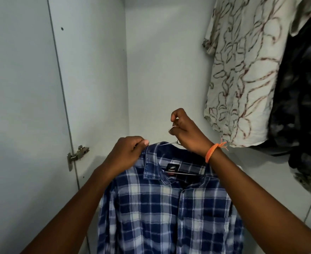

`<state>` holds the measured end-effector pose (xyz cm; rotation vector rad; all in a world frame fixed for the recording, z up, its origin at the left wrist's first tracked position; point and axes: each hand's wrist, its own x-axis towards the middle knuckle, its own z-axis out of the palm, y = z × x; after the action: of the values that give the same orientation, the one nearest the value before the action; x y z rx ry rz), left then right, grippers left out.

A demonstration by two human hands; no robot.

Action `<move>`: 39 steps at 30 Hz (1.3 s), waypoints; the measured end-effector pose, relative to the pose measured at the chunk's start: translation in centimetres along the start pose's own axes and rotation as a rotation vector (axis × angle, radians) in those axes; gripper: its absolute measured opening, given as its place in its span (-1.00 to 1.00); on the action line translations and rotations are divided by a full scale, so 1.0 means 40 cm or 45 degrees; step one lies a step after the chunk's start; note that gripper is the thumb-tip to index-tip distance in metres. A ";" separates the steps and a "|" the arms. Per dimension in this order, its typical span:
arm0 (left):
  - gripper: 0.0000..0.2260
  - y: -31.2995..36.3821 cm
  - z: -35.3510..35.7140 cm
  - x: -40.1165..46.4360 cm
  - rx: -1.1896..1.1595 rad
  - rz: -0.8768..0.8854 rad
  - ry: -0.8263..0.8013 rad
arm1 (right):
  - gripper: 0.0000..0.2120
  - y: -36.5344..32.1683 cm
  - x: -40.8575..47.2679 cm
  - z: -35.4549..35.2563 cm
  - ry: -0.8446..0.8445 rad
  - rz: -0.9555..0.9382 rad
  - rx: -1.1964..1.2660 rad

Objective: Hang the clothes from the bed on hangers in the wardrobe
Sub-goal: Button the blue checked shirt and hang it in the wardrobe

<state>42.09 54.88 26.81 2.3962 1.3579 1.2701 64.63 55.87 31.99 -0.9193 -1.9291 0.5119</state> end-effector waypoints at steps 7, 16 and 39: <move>-0.85 0.043 0.013 0.132 0.100 0.426 0.150 | -0.73 -0.039 0.111 -0.158 0.090 0.071 -0.071; -0.80 0.125 -0.076 0.462 0.201 0.474 0.674 | -0.81 -0.081 0.249 -0.410 0.426 -0.316 -0.550; -0.60 0.230 -0.156 1.129 0.034 0.024 0.767 | -0.78 -0.262 0.606 -0.686 0.910 -0.367 -2.226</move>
<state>55.06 81.51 62.67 2.1224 1.4773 2.1011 76.80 67.51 66.16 -1.4222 -1.3992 -1.7278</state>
